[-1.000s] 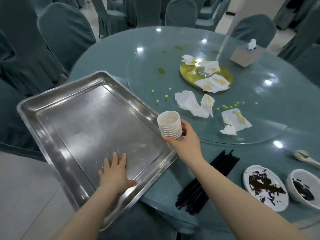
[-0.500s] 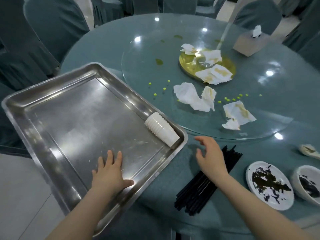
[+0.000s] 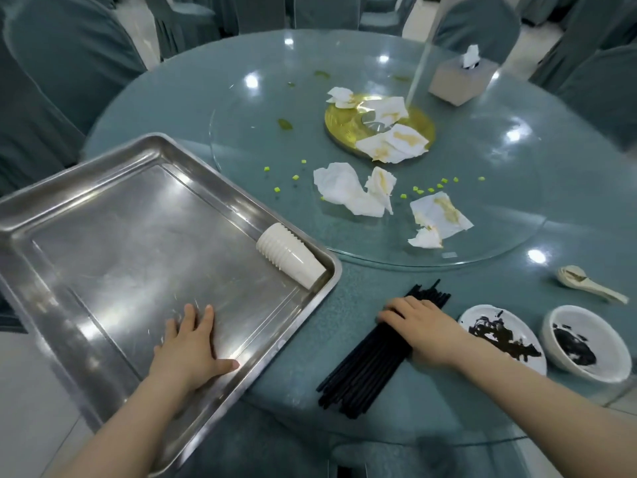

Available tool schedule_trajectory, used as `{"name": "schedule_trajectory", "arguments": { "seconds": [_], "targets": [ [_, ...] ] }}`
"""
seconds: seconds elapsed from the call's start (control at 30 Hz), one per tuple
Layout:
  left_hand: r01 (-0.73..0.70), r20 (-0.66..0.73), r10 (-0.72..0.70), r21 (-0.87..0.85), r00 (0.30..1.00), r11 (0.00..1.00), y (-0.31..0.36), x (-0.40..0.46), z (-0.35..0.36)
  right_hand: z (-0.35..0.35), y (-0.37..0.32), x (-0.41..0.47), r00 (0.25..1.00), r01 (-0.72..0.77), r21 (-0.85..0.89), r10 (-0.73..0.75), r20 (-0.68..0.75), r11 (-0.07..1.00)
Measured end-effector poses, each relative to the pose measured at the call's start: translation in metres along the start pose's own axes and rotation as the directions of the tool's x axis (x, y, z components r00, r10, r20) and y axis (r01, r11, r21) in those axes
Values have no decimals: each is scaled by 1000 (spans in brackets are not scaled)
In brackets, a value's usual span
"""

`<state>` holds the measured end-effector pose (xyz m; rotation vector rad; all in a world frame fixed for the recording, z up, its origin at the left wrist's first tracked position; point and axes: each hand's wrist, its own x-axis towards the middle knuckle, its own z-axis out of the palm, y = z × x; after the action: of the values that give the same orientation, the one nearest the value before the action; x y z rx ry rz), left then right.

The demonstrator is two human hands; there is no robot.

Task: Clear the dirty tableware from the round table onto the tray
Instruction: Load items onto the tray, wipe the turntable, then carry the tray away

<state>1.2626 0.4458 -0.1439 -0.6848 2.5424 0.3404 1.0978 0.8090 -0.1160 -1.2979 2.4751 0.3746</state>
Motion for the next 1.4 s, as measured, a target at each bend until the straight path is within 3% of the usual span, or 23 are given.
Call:
{"name": "schedule_trajectory", "arguments": {
  "seconds": [0.13, 0.43, 0.77, 0.9, 1.13, 1.4],
  "targets": [
    [2, 1, -2, 11, 1000, 1000, 1, -1, -1, -6, -2, 6, 999, 53, -92, -52, 15, 994],
    [5, 0, -5, 43, 1000, 999, 3, -2, -4, -6, -5, 17, 994, 87, -111, -80, 67, 990],
    [-6, -25, 7, 67, 1000, 998, 2, -1, -2, 4, -9, 8, 999, 24, -76, -21, 42, 997],
    [-4, -17, 5, 68, 1000, 998, 3, -4, -3, 0, -13, 0, 1000, -7, -11, 7, -30, 1000],
    [-5, -23, 7, 57, 1000, 998, 3, -4, -3, -11, -26, -6, 977, 51, -245, -99, -190, 968],
    [-16, -41, 18, 55, 999, 998, 3, -2, -1, -11, -31, -17, 986, 19, -177, -49, -162, 984]
  ]
}}
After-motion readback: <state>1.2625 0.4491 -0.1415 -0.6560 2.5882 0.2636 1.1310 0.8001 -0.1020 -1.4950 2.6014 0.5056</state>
